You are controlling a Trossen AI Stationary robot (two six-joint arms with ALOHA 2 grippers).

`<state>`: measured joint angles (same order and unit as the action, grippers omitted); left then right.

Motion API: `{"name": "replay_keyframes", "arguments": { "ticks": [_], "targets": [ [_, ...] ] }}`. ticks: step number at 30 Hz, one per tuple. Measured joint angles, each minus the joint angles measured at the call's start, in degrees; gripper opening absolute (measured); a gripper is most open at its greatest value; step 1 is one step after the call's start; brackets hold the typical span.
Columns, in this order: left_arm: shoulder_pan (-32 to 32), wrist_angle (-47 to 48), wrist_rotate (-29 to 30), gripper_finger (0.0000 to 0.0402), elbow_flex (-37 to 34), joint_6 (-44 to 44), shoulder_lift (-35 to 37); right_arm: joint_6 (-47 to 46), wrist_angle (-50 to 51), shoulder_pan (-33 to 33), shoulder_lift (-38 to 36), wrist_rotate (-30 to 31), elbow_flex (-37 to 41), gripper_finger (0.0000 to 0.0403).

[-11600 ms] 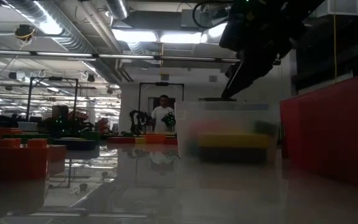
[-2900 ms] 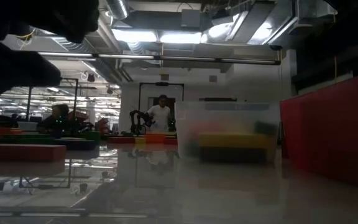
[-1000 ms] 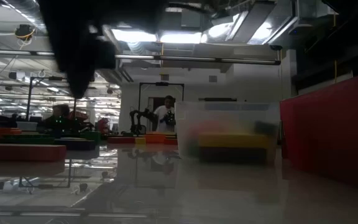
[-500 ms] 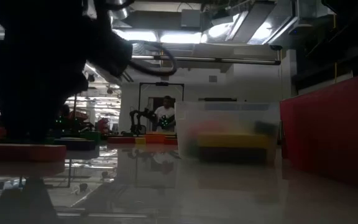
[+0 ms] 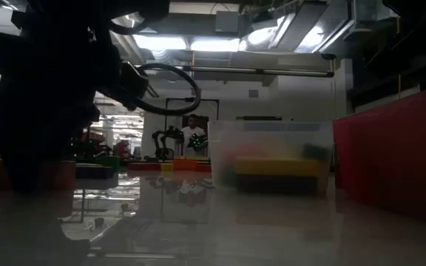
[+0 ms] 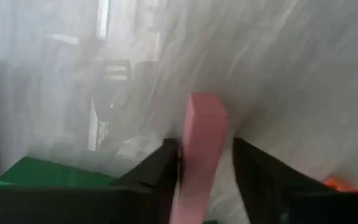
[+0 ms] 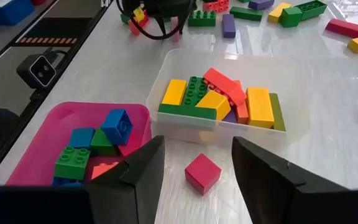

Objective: Sort blocks by size
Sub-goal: Put the pink rectangular block into the transparent bin

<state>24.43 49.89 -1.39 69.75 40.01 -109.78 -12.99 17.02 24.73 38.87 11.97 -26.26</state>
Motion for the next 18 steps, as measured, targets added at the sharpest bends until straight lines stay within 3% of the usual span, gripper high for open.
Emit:
{"name": "replay_keyframes", "arguments": {
  "ticks": [5, 11, 18],
  "targets": [
    [-0.91, 0.13, 0.13, 0.0034, 2.58, -0.21, -0.42, 0.0, -0.02, 0.0, 0.0, 0.0, 0.0, 0.0186],
    [-3.45, -2.32, 0.46, 0.0041, 9.05, -4.12, -0.46, 0.0, -0.04, 0.0, 0.0, 0.61, 0.0, 0.0186],
    [-6.57, -10.77, 0.59, 0.004, 17.41, -16.28, -0.44, 0.0, -0.02, 0.0, 0.0, 0.92, 0.0, 0.0186]
  ]
}}
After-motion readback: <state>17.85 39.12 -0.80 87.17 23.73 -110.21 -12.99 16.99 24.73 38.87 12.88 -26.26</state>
